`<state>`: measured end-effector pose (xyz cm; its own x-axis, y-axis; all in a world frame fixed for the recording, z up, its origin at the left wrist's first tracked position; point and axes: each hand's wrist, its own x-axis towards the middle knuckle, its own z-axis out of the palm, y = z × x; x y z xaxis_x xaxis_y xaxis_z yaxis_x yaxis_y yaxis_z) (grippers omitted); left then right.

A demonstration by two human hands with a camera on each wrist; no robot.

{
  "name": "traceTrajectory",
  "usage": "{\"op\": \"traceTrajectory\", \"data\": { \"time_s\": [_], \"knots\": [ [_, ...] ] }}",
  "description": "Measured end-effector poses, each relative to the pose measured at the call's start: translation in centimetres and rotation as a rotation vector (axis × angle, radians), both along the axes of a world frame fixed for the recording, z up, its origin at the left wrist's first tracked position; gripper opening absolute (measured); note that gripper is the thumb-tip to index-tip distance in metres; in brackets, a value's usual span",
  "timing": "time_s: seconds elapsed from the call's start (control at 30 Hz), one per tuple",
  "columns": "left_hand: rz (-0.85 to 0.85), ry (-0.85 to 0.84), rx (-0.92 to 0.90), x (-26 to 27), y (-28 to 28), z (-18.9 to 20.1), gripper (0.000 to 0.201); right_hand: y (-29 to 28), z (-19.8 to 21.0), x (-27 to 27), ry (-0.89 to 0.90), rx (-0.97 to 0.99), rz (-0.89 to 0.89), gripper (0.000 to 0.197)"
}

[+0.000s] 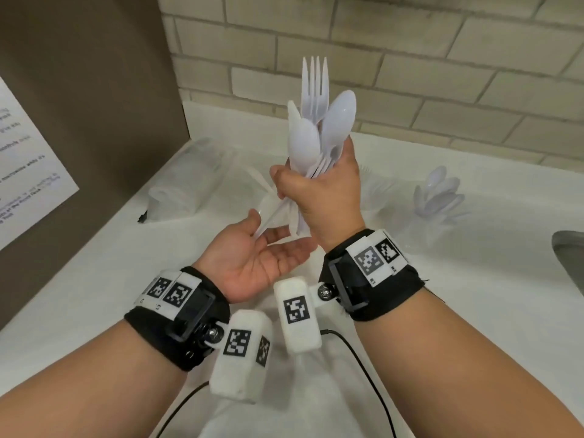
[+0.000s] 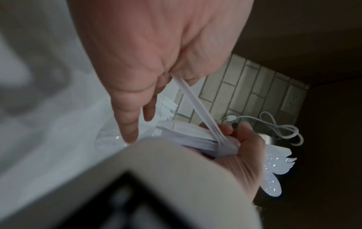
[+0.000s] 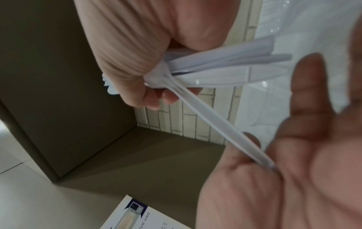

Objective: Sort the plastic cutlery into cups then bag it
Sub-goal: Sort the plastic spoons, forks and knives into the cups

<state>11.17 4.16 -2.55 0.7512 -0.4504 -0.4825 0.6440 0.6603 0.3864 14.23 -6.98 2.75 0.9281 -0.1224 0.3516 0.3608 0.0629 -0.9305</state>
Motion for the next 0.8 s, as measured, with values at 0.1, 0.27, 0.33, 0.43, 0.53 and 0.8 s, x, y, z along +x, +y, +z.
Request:
{"op": "traceTrajectory", "data": {
  "time_s": [0.1,0.27,0.33,0.43,0.53,0.8],
  "knots": [
    [0.070,-0.033,-0.007,0.6,-0.5,0.4,0.065,0.3,-1.3,-0.3,0.078,0.016,0.014,0.044],
    [-0.030,-0.182,0.071,0.8,-0.3,0.6,0.059,0.0,-2.4,-1.1,0.224,0.106,0.122,0.020],
    [-0.025,-0.154,0.058,0.9,-0.1,0.3,0.059,-0.2,-2.1,-1.0,0.236,0.100,0.158,0.017],
    [-0.039,-0.201,0.058,0.8,0.0,0.1,0.051,-0.2,-2.3,-1.2,0.246,0.032,0.207,0.017],
    [-0.059,-0.249,0.070,0.6,-0.1,0.3,0.048,-0.2,-2.8,-1.6,0.262,-0.045,0.241,0.022],
    [-0.113,-0.271,0.117,0.7,0.4,0.0,0.057,-0.3,-2.9,-1.7,0.284,-0.004,0.294,0.015]
  ]
}}
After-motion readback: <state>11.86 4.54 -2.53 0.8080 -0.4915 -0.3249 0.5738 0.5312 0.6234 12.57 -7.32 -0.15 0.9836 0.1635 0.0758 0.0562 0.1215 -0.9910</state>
